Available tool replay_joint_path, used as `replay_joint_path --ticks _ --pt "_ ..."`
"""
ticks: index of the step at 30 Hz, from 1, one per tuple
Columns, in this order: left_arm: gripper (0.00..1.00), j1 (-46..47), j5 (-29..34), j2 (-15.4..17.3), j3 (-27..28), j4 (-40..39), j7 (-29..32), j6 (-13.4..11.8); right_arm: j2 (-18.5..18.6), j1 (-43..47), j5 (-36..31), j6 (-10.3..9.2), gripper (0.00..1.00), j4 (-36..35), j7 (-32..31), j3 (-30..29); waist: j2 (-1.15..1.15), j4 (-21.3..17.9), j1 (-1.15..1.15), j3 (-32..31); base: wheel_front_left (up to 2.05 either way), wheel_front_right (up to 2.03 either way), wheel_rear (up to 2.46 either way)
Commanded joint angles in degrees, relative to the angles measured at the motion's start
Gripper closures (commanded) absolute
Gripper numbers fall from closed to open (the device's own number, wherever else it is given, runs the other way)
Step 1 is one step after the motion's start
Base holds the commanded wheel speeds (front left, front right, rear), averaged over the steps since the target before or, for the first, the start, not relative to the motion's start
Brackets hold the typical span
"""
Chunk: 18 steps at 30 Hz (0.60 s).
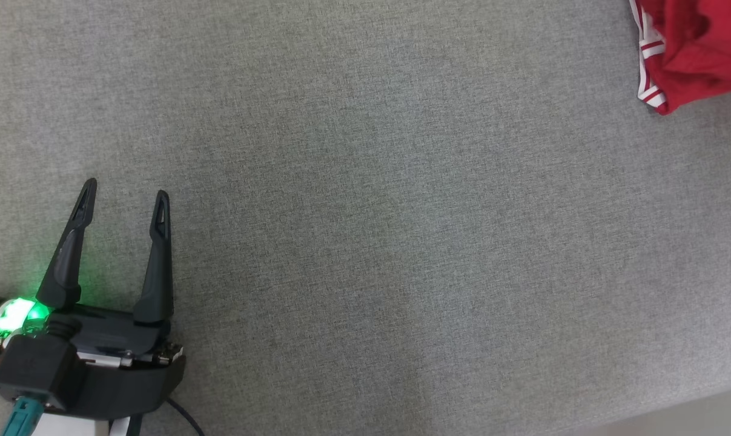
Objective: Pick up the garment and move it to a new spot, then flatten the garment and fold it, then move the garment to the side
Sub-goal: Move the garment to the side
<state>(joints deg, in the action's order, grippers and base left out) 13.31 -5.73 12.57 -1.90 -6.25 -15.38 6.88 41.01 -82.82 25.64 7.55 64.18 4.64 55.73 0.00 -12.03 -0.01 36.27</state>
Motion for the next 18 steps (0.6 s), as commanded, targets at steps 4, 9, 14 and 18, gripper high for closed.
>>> replay_joint_path --ticks 4,9,14,18 --pt "0.0 -0.5 -0.3 0.1 0.3 2.2 0.4 -0.5 -0.6 -1.9 -1.7 -0.17 0.0 1.4 1.9 0.1 0.0 0.2 0.01 -0.6 0.0 0.0 0.0" --pt "0.0 -0.6 -0.8 -0.8 0.4 2.8 0.4 -0.6 -2.0 -3.2 -0.7 -0.17 0.0 3.8 6.1 -3.0 0.0 0.7 0.01 -3.0 0.0 0.0 0.0" --pt "0.0 -2.1 -1.4 -2.7 0.6 3.0 0.2 -1.0 -3.9 -1.8 2.1 -0.17 0.0 4.1 9.8 -7.9 0.0 2.3 0.01 -7.4 0.0 0.0 0.0" --pt "0.0 -4.0 -1.9 -3.7 1.4 4.0 0.2 -1.1 -5.4 1.0 3.6 -0.17 0.0 0.2 10.5 -12.5 0.0 3.2 0.01 -11.8 0.0 0.0 0.0"
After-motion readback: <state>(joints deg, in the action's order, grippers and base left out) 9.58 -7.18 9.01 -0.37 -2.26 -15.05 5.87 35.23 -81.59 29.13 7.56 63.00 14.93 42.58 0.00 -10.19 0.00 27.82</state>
